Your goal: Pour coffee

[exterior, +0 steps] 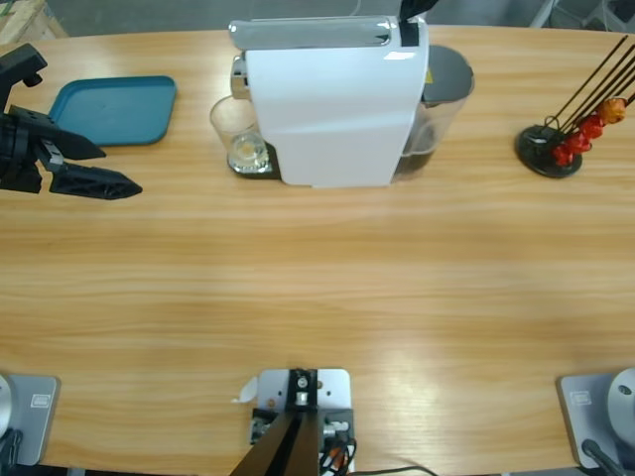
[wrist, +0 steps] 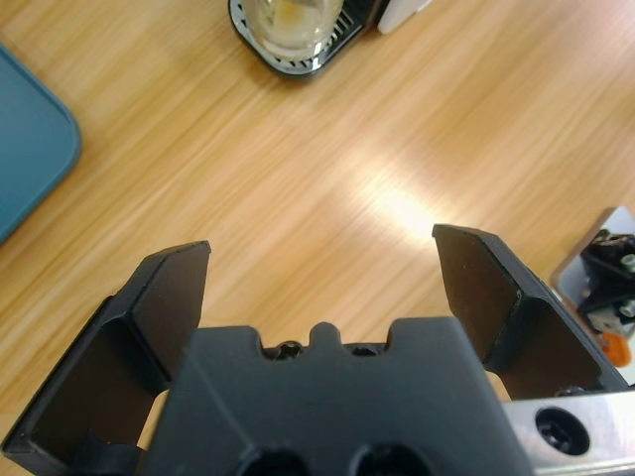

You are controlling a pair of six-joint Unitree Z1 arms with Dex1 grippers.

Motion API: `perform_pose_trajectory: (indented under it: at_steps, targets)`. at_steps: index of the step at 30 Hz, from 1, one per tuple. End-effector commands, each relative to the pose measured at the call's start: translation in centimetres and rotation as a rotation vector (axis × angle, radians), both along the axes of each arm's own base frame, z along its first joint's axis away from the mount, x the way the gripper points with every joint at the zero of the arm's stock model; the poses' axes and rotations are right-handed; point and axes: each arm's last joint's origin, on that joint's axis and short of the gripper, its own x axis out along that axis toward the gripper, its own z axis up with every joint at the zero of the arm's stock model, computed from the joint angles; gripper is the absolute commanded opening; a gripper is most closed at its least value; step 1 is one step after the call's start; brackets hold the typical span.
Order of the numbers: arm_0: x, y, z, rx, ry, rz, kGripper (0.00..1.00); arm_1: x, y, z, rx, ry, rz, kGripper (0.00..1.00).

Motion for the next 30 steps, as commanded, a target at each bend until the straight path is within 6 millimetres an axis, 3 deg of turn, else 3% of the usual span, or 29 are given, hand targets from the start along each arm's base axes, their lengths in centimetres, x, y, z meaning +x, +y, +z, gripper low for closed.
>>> perform_pose_trajectory:
  at_steps: [1,13,26,30]
  targets:
    - [0.2,-0.2,-1.6,0.037,0.069,0.005,0.977,1.0,0.3,-2.1,-0.057,0.044,-0.018,0.000]
    - [0.1,-0.3,-1.7,0.039,0.072,-0.002,0.977,1.1,0.1,-2.4,-0.067,0.047,-0.024,0.000]
    - [0.2,-0.4,-1.8,0.040,0.074,-0.002,0.977,1.4,0.3,-4.1,-0.064,0.108,-0.013,0.000]
    - [0.2,-0.4,-1.7,0.040,0.073,-0.002,0.977,1.2,0.0,-3.1,-0.059,0.074,-0.015,0.000]
